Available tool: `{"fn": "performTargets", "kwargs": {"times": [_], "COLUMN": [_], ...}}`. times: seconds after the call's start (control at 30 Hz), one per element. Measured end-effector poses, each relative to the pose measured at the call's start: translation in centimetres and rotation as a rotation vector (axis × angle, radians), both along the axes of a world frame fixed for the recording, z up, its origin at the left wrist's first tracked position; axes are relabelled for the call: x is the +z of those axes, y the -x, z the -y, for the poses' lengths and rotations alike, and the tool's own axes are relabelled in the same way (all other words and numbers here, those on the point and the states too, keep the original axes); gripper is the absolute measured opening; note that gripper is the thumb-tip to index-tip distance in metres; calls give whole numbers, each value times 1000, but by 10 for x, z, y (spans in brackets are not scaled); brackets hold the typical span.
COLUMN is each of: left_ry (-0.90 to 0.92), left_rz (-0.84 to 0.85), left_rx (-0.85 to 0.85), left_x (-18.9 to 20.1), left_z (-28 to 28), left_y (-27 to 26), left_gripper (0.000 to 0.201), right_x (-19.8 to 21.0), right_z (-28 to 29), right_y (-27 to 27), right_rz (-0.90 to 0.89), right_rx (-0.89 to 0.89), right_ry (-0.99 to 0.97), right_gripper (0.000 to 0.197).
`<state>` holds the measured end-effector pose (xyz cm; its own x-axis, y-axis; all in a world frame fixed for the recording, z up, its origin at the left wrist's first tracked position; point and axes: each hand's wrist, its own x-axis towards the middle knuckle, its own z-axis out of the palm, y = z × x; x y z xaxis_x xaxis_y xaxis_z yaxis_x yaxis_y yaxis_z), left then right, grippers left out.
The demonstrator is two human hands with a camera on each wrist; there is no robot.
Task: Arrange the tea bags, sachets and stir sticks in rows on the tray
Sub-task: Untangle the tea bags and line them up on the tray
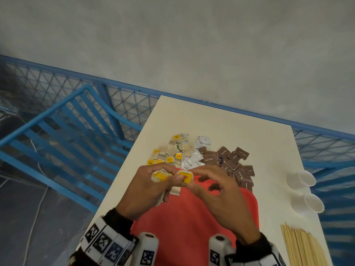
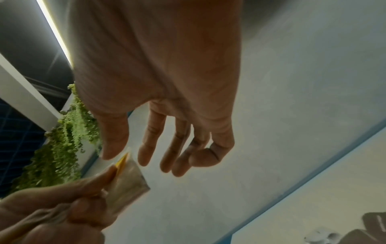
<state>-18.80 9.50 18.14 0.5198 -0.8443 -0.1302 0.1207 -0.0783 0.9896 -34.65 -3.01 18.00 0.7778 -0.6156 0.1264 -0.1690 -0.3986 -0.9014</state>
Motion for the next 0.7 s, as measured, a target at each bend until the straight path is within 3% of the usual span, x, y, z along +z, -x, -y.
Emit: {"fn": "performTargets", "kwargs": {"times": [0.1,0.3,0.4,0.53,0.7], "left_ry": [15,5,-44,-160,-284], "left_rz": [-1,-35,-82,-142,-198], "left_rx": [37,119,184,190,206], "left_x": [-1,-12,-28,-55,-80], "left_z": [2,-2,-17,-46,-69], "left_y": [-7,-24,-32,-38,-39], "left_gripper": [17,15,18,15,22], "right_x": [-3,-14,-63,-155,-201], "right_z": [-1,1,6,-6,-18], "right_y": [-17,-34,-33,-27,-43], "right_rz": [43,50,-74,-397,-456], "right_rx": [-9,7,-104,-220,-293], "right_ry": [24,-121,-190,-288,-398], "right_gripper": [2,5,13,17,15]}}
